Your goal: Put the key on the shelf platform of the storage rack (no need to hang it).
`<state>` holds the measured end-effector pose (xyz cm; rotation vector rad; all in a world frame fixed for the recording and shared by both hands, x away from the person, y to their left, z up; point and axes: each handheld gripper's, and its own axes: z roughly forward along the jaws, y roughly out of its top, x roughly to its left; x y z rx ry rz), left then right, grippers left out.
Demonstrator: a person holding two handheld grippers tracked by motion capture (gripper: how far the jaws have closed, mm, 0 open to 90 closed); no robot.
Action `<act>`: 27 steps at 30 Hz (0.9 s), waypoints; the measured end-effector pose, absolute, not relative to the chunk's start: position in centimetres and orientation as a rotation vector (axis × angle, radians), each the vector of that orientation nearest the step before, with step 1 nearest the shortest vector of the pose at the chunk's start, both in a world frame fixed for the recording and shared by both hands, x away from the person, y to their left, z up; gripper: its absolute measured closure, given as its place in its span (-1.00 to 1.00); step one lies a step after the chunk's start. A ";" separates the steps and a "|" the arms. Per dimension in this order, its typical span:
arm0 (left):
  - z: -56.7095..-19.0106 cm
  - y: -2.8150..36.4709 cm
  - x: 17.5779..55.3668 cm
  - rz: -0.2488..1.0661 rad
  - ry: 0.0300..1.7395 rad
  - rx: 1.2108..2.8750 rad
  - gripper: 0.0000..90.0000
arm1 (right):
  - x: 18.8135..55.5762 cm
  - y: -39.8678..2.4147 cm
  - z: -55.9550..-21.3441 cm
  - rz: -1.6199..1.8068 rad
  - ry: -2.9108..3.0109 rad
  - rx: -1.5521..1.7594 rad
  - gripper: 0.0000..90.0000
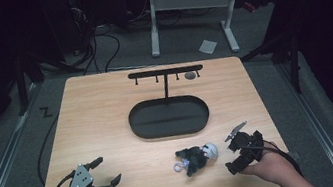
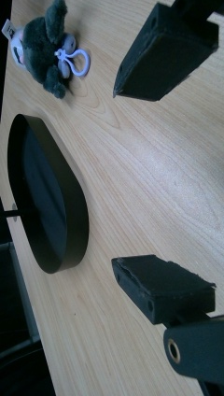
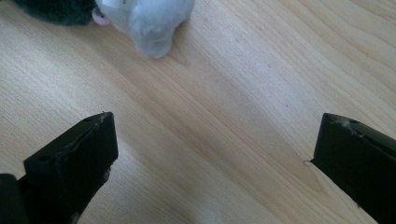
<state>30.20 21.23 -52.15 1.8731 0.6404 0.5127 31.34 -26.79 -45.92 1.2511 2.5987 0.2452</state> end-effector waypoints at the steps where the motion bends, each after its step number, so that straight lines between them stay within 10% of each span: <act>1: -52.2 21.2 30.2 0.512 0.638 1.874 -0.66 | 31.4 -26.7 -45.9 0.241 2.602 1.245 -1.00; 27: -52.2 21.2 30.1 0.527 0.656 1.864 -0.66 | 33.1 -21.7 -45.0 0.276 2.706 1.003 -0.98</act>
